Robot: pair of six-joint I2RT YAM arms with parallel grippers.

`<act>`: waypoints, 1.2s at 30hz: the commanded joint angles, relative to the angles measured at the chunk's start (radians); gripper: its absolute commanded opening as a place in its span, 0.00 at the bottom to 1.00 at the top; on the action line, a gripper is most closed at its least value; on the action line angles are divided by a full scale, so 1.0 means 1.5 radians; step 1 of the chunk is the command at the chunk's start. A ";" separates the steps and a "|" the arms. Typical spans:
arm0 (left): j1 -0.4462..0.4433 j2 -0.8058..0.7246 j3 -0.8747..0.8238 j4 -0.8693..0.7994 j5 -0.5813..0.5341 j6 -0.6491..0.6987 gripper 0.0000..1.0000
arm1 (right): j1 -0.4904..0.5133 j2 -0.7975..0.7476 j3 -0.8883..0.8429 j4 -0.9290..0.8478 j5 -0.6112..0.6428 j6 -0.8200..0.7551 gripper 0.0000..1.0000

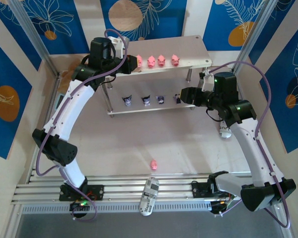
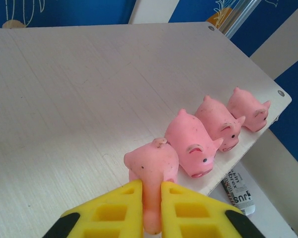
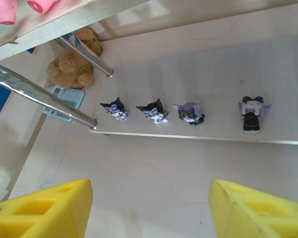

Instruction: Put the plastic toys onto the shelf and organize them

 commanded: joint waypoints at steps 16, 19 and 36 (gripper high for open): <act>0.004 0.013 -0.004 0.047 0.005 -0.009 0.24 | -0.014 -0.014 -0.010 0.004 -0.019 -0.006 0.64; 0.002 0.004 -0.004 0.038 -0.003 0.000 0.22 | -0.016 -0.015 -0.009 0.001 -0.021 -0.006 0.64; -0.012 -0.120 -0.128 0.064 -0.047 0.070 0.25 | -0.015 -0.013 -0.017 0.002 -0.025 0.000 0.64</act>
